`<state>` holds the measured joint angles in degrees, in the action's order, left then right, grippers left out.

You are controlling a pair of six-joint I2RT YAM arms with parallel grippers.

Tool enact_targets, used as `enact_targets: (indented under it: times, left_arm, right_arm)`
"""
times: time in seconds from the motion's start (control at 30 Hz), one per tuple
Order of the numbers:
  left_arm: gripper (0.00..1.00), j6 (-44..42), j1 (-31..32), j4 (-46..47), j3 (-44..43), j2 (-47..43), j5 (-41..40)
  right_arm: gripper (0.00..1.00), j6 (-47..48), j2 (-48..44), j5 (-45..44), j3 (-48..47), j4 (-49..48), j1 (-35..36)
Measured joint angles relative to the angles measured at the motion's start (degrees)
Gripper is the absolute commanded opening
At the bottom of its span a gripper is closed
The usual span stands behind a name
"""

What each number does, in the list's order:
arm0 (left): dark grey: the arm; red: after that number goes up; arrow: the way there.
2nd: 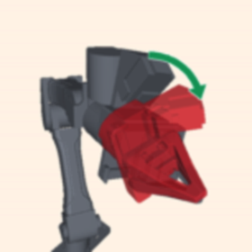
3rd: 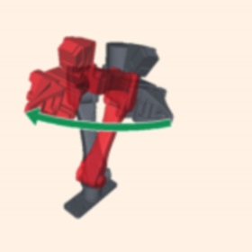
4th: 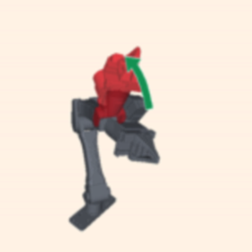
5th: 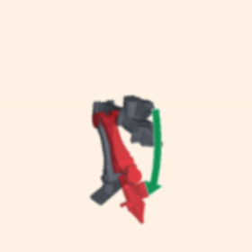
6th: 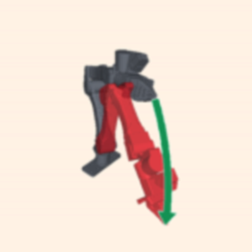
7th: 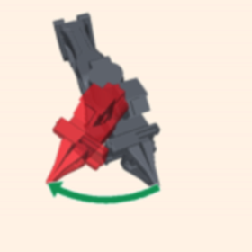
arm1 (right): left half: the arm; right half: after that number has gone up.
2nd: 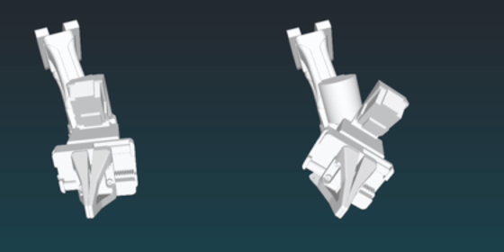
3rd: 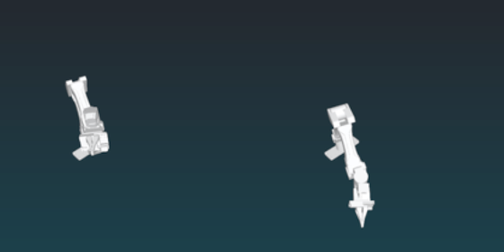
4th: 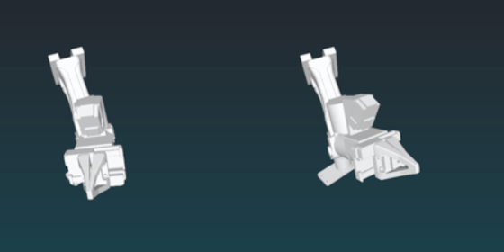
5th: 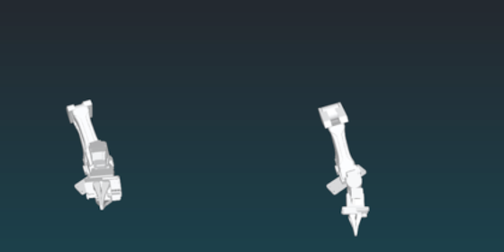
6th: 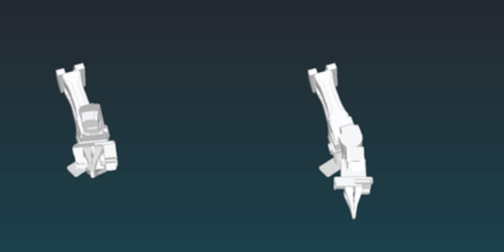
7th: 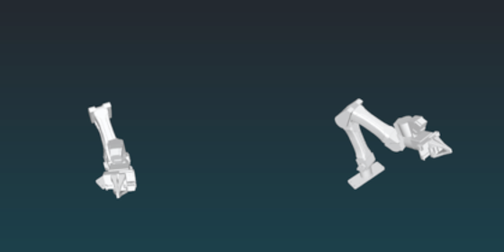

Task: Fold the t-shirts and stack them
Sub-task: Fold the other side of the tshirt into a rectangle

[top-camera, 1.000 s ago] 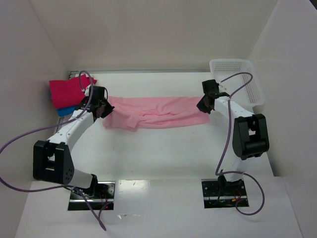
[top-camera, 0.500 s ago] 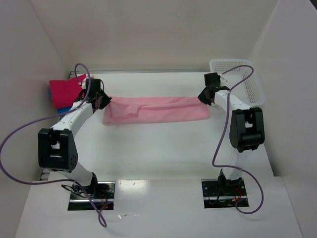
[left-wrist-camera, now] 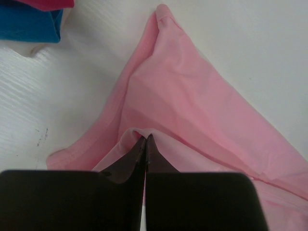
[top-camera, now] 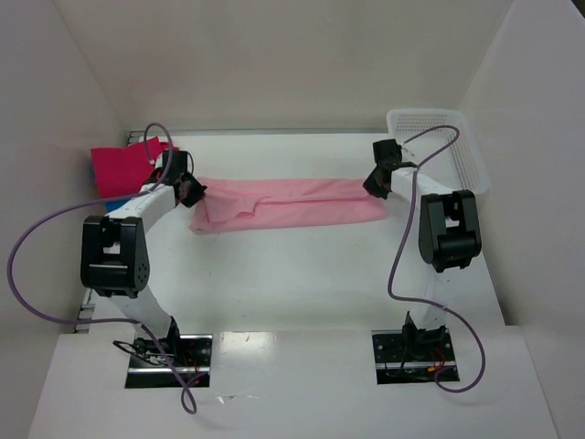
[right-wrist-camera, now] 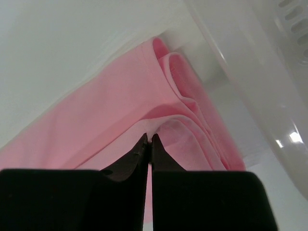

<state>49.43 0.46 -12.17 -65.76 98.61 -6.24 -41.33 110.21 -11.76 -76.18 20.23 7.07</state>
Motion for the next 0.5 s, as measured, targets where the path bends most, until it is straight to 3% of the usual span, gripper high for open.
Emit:
enact_targets:
  times: [0.07, 0.2, 0.37, 0.5]
  left_arm:
    - [0.07, -0.05, -0.46, 0.25, 0.0, 0.76, 0.67]
    - [0.38, -1.35, -1.5, 0.83, -0.03, 2.54, 2.92]
    - [0.64, -5.23, -2.19, 1.92, -1.08, 3.18, 6.71]
    - [0.72, -10.11, -2.24, 2.76, -4.95, 3.16, 9.33]
  right_arm:
    - [0.25, 0.33, 0.45, -0.09, -0.08, -0.14, 0.0]
    - [0.52, 1.78, 1.75, -0.27, -0.81, -0.74, 0.0]
    - [0.65, 3.74, 1.51, 0.54, -0.81, -3.07, 0.0]
    - [0.68, 5.35, -1.32, 3.32, -0.72, -4.51, 0.0]
